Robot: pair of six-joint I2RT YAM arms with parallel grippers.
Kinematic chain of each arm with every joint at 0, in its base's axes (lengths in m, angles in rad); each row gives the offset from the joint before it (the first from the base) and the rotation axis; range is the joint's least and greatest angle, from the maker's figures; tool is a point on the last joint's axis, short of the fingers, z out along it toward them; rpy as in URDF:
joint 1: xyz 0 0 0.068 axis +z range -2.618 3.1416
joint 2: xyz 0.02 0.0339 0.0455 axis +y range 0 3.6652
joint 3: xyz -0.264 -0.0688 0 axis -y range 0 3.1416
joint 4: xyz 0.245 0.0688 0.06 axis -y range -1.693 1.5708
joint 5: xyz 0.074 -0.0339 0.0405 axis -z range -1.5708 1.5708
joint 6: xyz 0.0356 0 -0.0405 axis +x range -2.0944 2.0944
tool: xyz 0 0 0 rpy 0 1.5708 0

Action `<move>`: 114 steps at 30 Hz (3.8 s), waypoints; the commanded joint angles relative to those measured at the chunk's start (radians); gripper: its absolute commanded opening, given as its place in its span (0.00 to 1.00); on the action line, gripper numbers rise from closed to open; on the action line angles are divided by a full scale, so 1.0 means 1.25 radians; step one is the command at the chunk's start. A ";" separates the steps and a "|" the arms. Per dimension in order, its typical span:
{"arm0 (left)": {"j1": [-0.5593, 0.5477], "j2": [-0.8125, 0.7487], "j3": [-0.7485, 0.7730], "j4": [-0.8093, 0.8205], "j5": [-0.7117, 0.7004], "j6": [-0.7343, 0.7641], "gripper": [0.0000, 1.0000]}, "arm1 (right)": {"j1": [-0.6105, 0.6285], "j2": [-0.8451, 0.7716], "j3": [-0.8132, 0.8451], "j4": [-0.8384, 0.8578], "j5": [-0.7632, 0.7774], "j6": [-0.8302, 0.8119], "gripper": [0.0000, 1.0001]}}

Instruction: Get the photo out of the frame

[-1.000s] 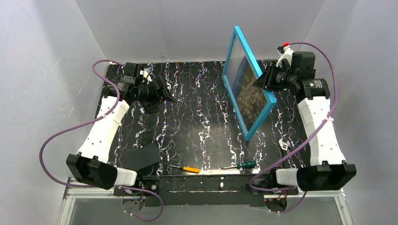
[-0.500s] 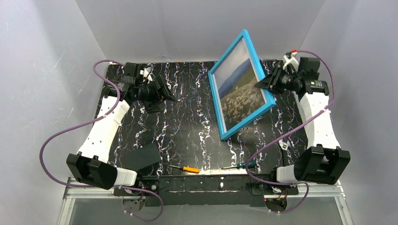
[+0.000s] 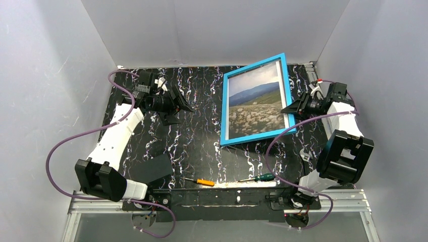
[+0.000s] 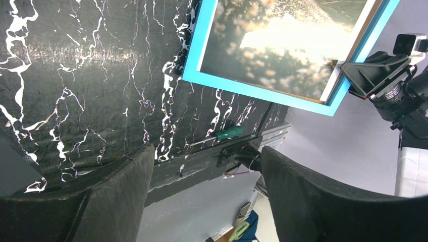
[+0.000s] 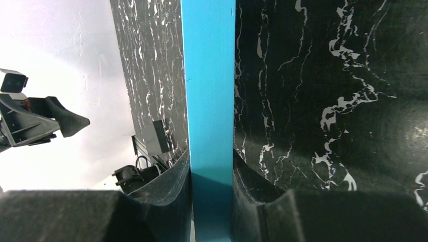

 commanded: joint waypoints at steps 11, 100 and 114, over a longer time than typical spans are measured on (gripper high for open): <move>-0.066 0.008 -0.099 0.017 0.060 -0.027 0.75 | -0.024 0.074 0.136 -0.109 0.287 -0.108 0.49; -0.310 0.441 0.062 -0.046 -0.284 0.052 0.65 | 0.387 -0.047 0.145 -0.043 0.793 -0.043 0.01; -0.024 0.039 0.203 -0.264 -0.293 0.188 0.97 | 0.803 0.307 0.520 -0.123 1.058 0.351 0.01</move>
